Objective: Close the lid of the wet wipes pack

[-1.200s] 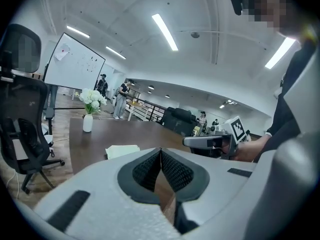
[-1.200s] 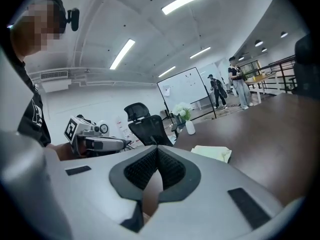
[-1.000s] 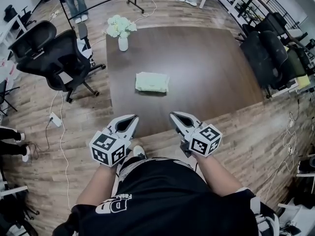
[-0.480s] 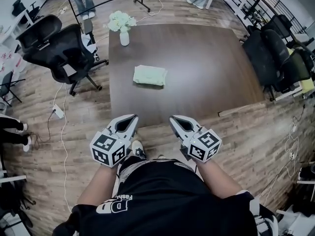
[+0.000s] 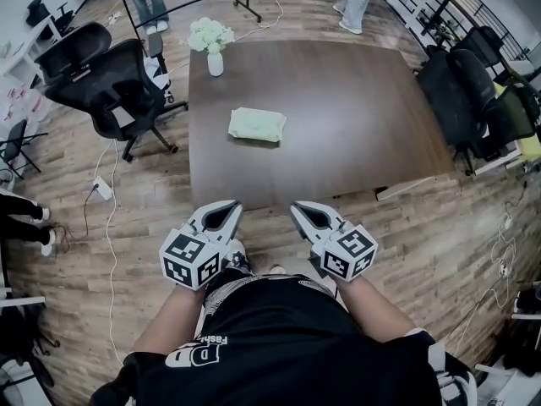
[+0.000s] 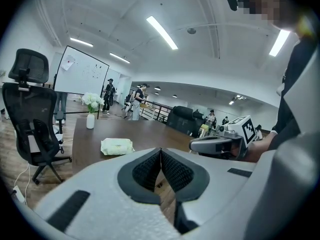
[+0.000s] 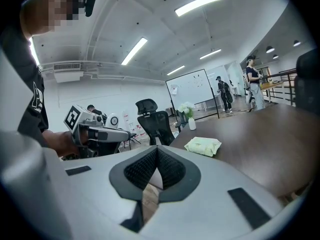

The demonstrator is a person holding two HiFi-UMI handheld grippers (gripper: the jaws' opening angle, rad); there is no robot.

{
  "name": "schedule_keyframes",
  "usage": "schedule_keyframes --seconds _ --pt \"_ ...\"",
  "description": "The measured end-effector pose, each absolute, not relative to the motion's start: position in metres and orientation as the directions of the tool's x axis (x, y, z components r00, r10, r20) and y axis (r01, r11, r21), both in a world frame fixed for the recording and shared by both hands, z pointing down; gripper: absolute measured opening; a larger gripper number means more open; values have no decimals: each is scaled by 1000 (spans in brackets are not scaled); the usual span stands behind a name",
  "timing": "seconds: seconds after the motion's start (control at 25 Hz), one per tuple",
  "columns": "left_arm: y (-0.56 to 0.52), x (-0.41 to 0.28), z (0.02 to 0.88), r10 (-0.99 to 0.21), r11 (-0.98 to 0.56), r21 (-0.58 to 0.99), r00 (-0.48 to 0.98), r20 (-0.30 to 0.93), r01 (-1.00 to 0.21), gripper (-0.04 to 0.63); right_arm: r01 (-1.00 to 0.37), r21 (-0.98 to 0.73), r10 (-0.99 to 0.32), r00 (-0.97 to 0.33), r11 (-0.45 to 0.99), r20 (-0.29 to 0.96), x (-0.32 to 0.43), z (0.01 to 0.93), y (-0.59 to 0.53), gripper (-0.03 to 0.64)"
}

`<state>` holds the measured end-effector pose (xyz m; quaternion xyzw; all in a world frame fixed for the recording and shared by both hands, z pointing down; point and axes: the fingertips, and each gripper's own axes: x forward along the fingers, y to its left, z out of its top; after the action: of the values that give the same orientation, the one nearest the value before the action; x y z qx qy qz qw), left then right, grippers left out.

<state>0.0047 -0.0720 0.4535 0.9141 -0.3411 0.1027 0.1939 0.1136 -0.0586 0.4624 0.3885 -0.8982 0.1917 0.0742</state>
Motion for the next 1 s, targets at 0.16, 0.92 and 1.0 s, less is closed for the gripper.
schedule_keyframes --seconds 0.16,0.92,1.0 --pt "-65 9 453 -581 -695 282 748 323 -661 19 -726 -284 -668 -688 627 284 116 462 -52 5" --pt "-54 17 448 -585 -701 265 746 318 -662 18 -719 -273 -662 -695 639 282 117 457 -42 5" --pt "-54 16 448 -584 -702 265 747 318 -661 20 -720 -271 -662 -694 639 283 117 457 -42 5"
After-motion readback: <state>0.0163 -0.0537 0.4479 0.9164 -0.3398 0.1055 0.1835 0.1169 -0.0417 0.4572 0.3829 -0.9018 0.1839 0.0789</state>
